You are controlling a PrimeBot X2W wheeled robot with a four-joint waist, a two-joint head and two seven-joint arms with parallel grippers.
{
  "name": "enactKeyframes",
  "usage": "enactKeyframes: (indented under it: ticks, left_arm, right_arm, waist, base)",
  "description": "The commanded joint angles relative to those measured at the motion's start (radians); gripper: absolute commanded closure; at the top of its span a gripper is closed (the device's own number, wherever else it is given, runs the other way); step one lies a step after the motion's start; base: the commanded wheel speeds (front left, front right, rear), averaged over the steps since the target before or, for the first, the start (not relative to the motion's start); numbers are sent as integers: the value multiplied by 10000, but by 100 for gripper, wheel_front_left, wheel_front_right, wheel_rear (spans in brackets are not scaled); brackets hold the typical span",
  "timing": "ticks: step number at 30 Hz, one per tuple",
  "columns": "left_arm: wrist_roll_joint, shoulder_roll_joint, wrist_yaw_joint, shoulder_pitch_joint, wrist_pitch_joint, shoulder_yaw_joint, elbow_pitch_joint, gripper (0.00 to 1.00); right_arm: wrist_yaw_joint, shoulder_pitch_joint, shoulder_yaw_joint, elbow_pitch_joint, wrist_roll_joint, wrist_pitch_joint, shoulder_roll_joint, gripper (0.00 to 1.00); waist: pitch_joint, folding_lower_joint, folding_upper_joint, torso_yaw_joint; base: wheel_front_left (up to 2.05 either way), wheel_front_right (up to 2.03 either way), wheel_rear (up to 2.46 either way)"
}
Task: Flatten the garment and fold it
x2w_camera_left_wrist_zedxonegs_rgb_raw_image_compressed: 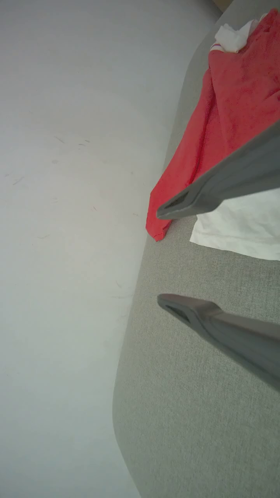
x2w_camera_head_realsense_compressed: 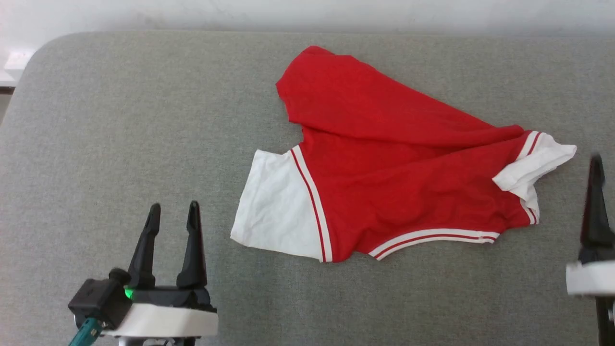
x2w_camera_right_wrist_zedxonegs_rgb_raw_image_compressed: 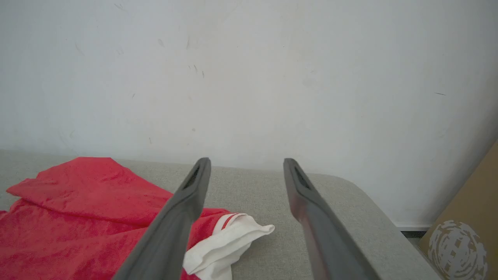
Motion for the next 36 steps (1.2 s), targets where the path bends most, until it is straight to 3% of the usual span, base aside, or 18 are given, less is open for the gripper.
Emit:
enactKeyframes:
  ticks: [1,11,15,25,29,33,36]
  left_arm:
    - [46,-22,-54,141,-47,50,-22,0]
    - [194,-19,-51,408,-47,200,-16,0]
    - [416,273,-157,120,232,-69,363,0]
    - [318,1224,-313,-1509,4401,-889,1461,0]
    - [389,1476,-60,-1930,6122,-988,1690,0]
    - [433,1537,296,-2084,7289,-1010,1778,0]
    - [240,1478,329,-2051,8029,-1111,1746,0]
  right_arm:
    - [-11,216,-44,-24,116,-150,-1,0]
    - [-11,1143,95,792,692,-1173,-1,0]
    - [-11,976,84,814,654,-1244,-1,0]
    - [-11,643,254,876,683,-1194,-1,0]
    - [-11,545,328,924,751,-1212,-1,0]
    - [-11,459,396,1059,851,-1275,-1,0]
    - [-11,411,429,1197,921,-1338,-1,0]
  waist:
    - [-47,1,-1,-51]
    - [-139,1,-1,-439]
    - [-43,1,-1,-504]
    - [586,1,-1,-570]
    - [844,1,-1,-683]
    - [1032,1,-1,-823]
    - [1099,1,-1,-928]
  base:
    - [0,0,0]
    - [0,0,0]
    - [0,0,0]
    - [0,0,0]
    - [0,0,0]
    - [0,0,0]
    - [0,0,0]
